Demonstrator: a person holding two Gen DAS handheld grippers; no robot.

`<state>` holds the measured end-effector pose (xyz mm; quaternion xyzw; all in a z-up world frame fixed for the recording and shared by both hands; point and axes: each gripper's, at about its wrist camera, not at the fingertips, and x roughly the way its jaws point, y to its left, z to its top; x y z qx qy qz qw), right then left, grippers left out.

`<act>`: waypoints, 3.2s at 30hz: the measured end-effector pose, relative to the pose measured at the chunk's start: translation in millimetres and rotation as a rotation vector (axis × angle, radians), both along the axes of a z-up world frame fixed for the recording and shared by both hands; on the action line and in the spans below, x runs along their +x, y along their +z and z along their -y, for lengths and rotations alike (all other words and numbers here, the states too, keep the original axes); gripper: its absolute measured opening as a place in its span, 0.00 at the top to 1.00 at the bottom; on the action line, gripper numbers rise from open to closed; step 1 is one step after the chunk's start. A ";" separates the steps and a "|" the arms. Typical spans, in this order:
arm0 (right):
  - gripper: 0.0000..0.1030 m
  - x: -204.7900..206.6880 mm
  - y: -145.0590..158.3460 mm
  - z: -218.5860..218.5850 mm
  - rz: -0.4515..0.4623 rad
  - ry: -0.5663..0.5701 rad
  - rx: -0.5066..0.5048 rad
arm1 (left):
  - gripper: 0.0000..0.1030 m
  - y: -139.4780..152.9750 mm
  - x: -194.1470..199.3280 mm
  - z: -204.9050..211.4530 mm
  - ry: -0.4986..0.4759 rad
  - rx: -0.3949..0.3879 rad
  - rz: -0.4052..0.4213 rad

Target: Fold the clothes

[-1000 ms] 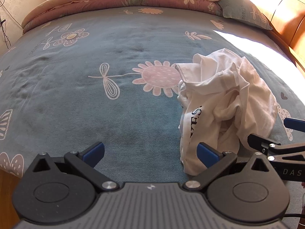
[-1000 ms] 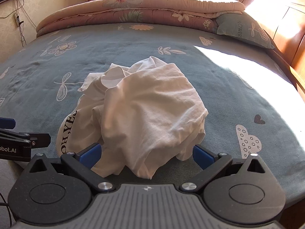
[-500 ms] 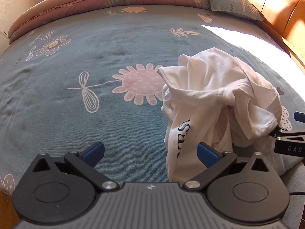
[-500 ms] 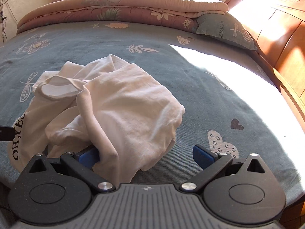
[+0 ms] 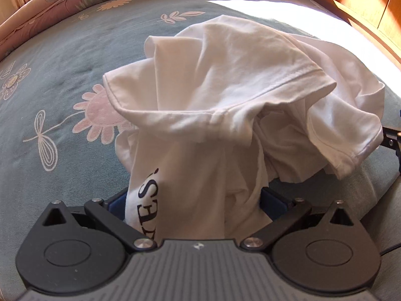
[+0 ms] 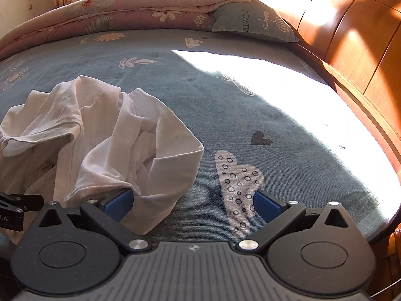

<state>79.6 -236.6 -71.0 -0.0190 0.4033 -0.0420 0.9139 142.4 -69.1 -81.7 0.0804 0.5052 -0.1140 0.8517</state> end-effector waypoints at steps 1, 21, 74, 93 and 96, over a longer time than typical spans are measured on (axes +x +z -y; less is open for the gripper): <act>0.00 -0.6 0.5 -1.4 0.003 0.009 0.005 | 0.00 -6.8 2.6 -3.7 -0.001 -0.011 -0.013; 0.00 -31.4 8.7 -40.3 0.128 0.448 -0.167 | 0.01 -22.5 -13.3 -36.8 -0.190 -0.096 0.120; 0.00 39.1 -7.6 -60.2 0.310 0.527 -0.574 | 0.14 23.5 20.0 9.0 -0.768 0.426 0.544; 0.20 6.2 -50.7 -94.9 0.314 0.705 -0.645 | 0.39 -46.1 -51.7 40.8 -1.038 0.774 0.818; 0.25 -5.7 -65.3 -102.6 0.351 0.726 -0.729 | 0.46 -54.3 -52.8 43.6 -1.012 0.764 0.812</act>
